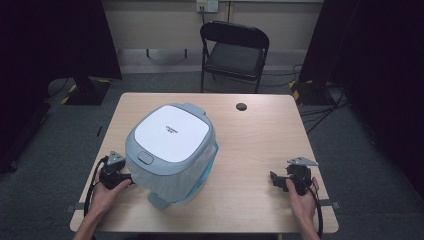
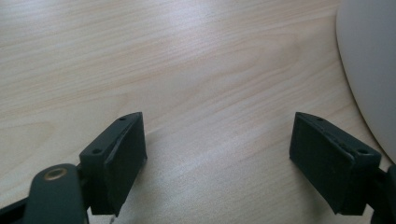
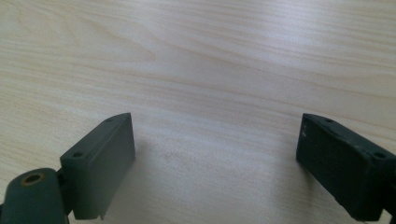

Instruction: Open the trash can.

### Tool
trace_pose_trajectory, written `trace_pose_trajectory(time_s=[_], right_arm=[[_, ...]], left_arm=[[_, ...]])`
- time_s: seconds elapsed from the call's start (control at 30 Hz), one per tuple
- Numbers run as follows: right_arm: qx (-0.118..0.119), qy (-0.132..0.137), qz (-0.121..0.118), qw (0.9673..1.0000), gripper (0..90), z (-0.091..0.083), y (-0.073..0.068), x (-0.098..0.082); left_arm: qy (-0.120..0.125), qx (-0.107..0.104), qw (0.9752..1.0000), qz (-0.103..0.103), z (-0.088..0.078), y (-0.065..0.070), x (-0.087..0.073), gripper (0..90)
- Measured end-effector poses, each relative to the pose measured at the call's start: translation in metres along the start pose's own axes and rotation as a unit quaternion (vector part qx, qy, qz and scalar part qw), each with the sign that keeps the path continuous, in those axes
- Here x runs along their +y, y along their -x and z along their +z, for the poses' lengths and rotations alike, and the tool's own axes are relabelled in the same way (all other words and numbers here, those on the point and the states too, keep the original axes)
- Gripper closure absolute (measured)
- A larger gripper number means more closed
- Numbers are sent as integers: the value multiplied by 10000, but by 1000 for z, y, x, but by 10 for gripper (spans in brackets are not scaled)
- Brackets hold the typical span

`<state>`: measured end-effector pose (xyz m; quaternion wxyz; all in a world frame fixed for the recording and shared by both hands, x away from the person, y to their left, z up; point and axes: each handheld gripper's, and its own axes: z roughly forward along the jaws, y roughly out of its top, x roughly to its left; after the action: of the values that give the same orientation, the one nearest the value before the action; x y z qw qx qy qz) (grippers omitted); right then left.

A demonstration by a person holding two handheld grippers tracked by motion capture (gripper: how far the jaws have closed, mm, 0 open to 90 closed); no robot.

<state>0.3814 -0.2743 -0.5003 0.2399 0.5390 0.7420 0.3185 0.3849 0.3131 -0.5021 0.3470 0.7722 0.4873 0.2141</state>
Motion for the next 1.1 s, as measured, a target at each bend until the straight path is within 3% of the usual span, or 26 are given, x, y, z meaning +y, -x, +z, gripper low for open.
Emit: trace_pose_trajectory(time_s=[0.37, 0.47, 0.6, 0.63, 0.7, 0.83, 0.87, 0.97, 1.03, 1.1], right_arm=[[-127, 10, 117, 9999, 110, -5, -5, -4], [-57, -46, 147, 9999, 128, -7, -6, -4], [399, -43, 274, 9988, 131, -11, -8, -1], [399, -43, 274, 9988, 131, -11, -8, -1], [560, 58, 266, 9981, 132, -14, -13, 3], [788, 51, 148, 9968, 145, -16, -21, 11], [1001, 140, 158, 9948, 159, -19, -25, 15], [1104, 318, 83, 9933, 182, -23, -35, 23], [1345, 410, 175, 9899, 204, -25, -43, 30], [1488, 496, 106, 9876, 203, -26, -54, 38]], left_arm=[[2, 5, 10000, 80, -2, 0, -1, 191], [-48, -41, 9999, 108, -4, 0, -2, 200], [-166, -118, 9997, 163, -8, -1, -1, 229], [-166, -118, 9997, 163, -8, -1, -1, 229], [-176, -208, 9996, 50, -9, -2, -1, 239], [-32, -230, 9997, -53, -14, -5, 5, 259], [145, -323, 9993, -143, -19, -6, 10, 258], [303, -455, 9982, -237, -25, -5, 17, 259], [366, -480, 9979, -217, -27, -3, 19, 266], [500, -561, 9970, -200, -31, -1, 25, 282]])
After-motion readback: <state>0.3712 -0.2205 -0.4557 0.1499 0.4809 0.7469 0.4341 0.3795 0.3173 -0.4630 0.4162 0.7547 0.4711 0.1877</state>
